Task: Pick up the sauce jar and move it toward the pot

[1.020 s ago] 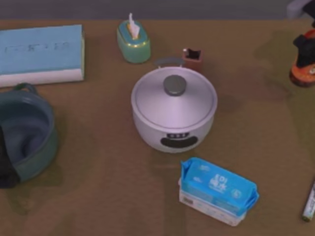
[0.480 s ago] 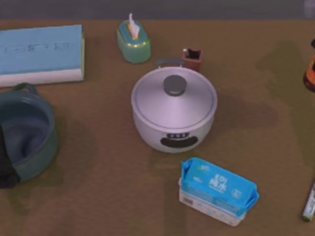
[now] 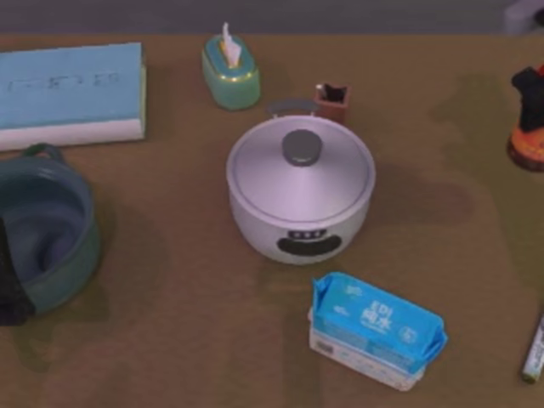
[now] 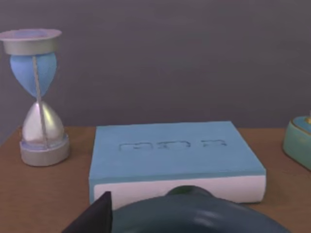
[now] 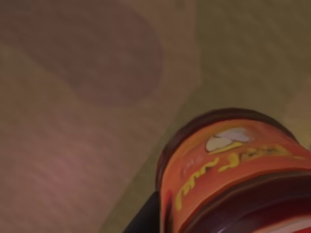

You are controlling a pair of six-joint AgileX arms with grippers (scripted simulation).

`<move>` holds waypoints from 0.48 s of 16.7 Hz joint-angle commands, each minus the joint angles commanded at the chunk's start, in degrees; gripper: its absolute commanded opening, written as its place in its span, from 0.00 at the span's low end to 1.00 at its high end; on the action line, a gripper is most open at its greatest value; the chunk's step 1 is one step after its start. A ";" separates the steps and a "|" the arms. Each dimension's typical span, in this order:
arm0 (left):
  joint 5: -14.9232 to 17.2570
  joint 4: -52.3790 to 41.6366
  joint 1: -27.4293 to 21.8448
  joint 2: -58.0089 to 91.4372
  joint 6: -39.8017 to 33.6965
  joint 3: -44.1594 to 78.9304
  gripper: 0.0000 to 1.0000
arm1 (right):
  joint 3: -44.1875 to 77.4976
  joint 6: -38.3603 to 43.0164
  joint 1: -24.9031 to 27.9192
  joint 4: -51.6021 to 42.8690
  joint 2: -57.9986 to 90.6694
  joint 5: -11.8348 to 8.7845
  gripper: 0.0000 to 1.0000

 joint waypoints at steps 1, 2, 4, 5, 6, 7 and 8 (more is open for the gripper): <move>0.00 0.00 0.00 0.00 0.00 0.00 1.00 | -0.90 3.50 1.07 0.84 -0.11 0.62 0.00; 0.00 0.00 0.00 0.00 0.00 0.00 1.00 | -1.85 7.53 2.24 1.83 -0.28 1.31 0.00; 0.00 0.00 0.00 0.00 0.00 0.00 1.00 | -3.90 16.56 4.77 4.08 -0.81 2.83 0.00; 0.00 0.00 0.00 0.00 0.00 0.00 1.00 | -4.97 21.34 6.09 5.29 -1.12 3.63 0.00; 0.00 0.00 0.00 0.00 0.00 0.00 1.00 | -6.07 26.11 7.41 6.48 -1.42 4.43 0.00; 0.00 0.00 0.00 0.00 0.00 0.00 1.00 | -7.20 30.71 8.69 7.64 -1.71 5.21 0.00; 0.00 0.00 0.00 0.00 0.00 0.00 1.00 | -8.33 35.01 9.93 8.72 -1.97 5.97 0.00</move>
